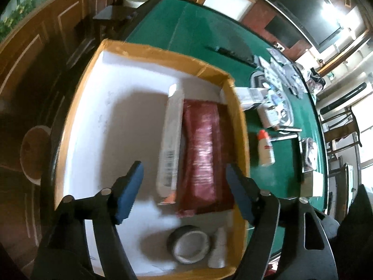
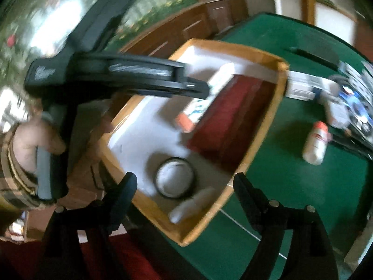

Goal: Organize objects
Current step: 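Withdraw both open tools from the tray toward the remaining items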

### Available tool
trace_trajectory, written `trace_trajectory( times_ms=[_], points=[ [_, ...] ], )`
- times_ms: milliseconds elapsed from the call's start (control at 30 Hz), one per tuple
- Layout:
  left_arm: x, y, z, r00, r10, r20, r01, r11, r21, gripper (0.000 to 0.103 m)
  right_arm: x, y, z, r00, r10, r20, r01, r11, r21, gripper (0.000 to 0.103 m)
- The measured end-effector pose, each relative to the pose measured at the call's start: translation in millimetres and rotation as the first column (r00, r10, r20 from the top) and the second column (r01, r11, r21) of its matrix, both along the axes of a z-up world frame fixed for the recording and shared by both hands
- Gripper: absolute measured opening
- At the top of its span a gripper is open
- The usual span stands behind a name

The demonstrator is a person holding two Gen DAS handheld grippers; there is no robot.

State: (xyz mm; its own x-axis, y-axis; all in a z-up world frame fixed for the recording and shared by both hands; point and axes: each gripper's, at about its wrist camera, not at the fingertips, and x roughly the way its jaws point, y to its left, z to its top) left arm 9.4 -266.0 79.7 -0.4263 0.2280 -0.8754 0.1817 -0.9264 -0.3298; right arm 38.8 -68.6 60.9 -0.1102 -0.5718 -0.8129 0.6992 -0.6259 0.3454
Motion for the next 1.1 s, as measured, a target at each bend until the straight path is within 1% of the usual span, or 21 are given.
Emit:
trace_trajectory(
  times_ms=[67,133,200,233,367,467,633,833,933,1100],
  points=[
    [-3.5,11.6,5.2,1.000,-0.016,-0.006,0.016,1.000,0.003,0.080,-6.6,20.9,-1.8,0.998,-0.063,0.019,0.063,0.998,-0.007,0.085],
    [-6.5,22.8,8.9,0.999,-0.037,-0.011,0.037,0.999,0.005,0.080,-16.9,17.1,3.8,0.993,-0.109,0.038,0.109,0.994,-0.009,0.085],
    [-9.3,36.9,12.5,0.998,-0.060,-0.015,0.060,0.998,0.004,0.080,-16.9,50.3,-0.6,0.984,-0.169,0.053,0.169,0.986,-0.004,0.086],
    [-10.6,43.6,13.5,0.997,-0.071,-0.015,0.071,0.997,0.005,0.080,-12.9,60.1,-3.4,0.980,-0.192,0.057,0.192,0.981,-0.002,0.086],
    [-17.7,74.2,15.9,0.992,-0.122,-0.002,0.122,0.992,-0.007,0.080,-16.5,103.3,-4.3,0.951,-0.297,0.089,0.300,0.954,-0.021,0.087],
    [-22.5,94.9,14.3,0.986,-0.166,0.013,0.166,0.986,-0.021,0.080,-20.4,125.2,-5.5,0.930,-0.354,0.100,0.358,0.933,-0.026,0.087],
    [-32.0,130.3,7.6,0.973,-0.226,0.036,0.227,0.973,-0.037,0.080,-24.0,149.5,-4.6,0.908,-0.403,0.111,0.409,0.912,-0.032,0.087],
    [-46.1,167.7,-8.0,0.961,-0.267,0.073,0.271,0.961,-0.060,0.080,-18.9,179.0,2.1,0.900,-0.427,0.082,0.431,0.902,-0.033,0.087],
    [-52.4,177.5,-15.4,0.959,-0.271,0.088,0.277,0.959,-0.067,0.080,-17.3,192.3,4.3,0.896,-0.440,0.066,0.442,0.896,-0.030,0.087],
    [-64.1,186.4,-29.1,0.964,-0.246,0.106,0.255,0.963,-0.089,0.080,-16.6,222.6,5.3,0.878,-0.476,0.047,0.477,0.879,-0.022,0.087]
  ],
)
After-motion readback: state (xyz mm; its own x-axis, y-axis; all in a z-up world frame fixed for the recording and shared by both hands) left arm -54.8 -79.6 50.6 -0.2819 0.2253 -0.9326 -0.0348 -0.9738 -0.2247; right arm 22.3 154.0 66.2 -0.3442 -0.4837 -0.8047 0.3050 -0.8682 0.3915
